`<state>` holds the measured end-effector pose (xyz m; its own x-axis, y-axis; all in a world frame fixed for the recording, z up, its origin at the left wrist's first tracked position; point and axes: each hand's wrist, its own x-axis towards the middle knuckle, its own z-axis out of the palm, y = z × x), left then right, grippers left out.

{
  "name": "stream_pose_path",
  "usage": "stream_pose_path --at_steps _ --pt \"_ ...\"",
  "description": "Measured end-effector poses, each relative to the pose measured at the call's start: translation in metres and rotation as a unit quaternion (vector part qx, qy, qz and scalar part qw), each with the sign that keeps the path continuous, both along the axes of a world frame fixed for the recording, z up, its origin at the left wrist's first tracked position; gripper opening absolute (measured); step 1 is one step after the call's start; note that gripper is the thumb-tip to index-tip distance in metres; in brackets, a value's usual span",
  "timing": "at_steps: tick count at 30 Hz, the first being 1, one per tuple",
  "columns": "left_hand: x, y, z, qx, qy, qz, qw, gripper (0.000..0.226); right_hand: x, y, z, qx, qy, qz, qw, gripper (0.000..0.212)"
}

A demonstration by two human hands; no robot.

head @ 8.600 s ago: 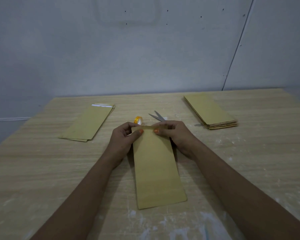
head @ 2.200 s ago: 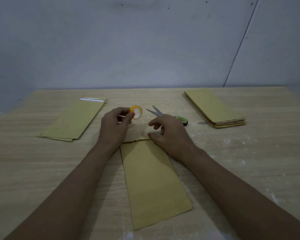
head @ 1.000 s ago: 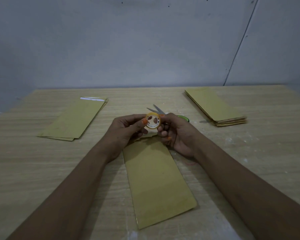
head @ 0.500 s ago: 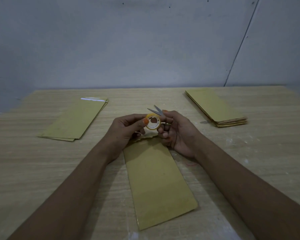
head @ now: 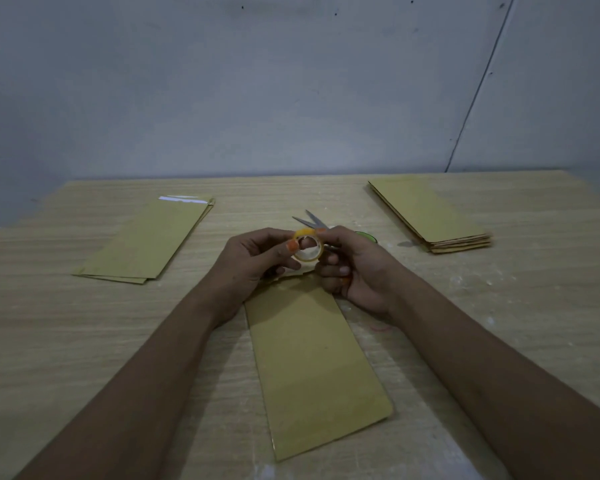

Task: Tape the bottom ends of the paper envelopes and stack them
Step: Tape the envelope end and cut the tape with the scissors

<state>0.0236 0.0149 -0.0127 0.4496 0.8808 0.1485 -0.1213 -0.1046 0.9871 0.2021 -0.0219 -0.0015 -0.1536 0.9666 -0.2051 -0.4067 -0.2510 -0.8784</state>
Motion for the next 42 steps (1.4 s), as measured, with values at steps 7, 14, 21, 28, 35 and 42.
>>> stream_pose_path --at_steps 7,14,21,28,35,42 --pt "-0.0019 -0.0008 -0.0006 0.008 0.006 -0.002 1.0 0.024 -0.0001 -0.0002 0.0007 -0.01 -0.043 -0.006 0.999 0.02" --pt "-0.0014 -0.0008 0.0014 0.001 0.003 -0.004 1.0 0.024 -0.0002 -0.0035 0.0045 -0.007 -0.009 -0.008 1.0 0.008" --pt "-0.0037 -0.0016 0.0014 -0.008 -0.01 -0.012 1.0 0.022 -0.0011 -0.0036 0.0028 -0.011 -0.041 -0.019 0.999 0.014" --pt "-0.0028 -0.0015 0.0027 -0.012 0.001 -0.006 1.0 0.02 -0.0013 -0.0049 0.0057 0.004 -0.03 -0.01 0.999 0.01" --pt "-0.0023 -0.0022 0.0031 -0.017 0.0 -0.013 1.0 0.024 -0.0004 -0.0051 0.0044 0.013 -0.017 -0.006 1.0 0.01" --pt "-0.0045 -0.002 0.0036 -0.012 0.004 -0.018 1.0 0.019 -0.0017 -0.005 0.002 0.013 -0.055 -0.005 0.998 0.012"
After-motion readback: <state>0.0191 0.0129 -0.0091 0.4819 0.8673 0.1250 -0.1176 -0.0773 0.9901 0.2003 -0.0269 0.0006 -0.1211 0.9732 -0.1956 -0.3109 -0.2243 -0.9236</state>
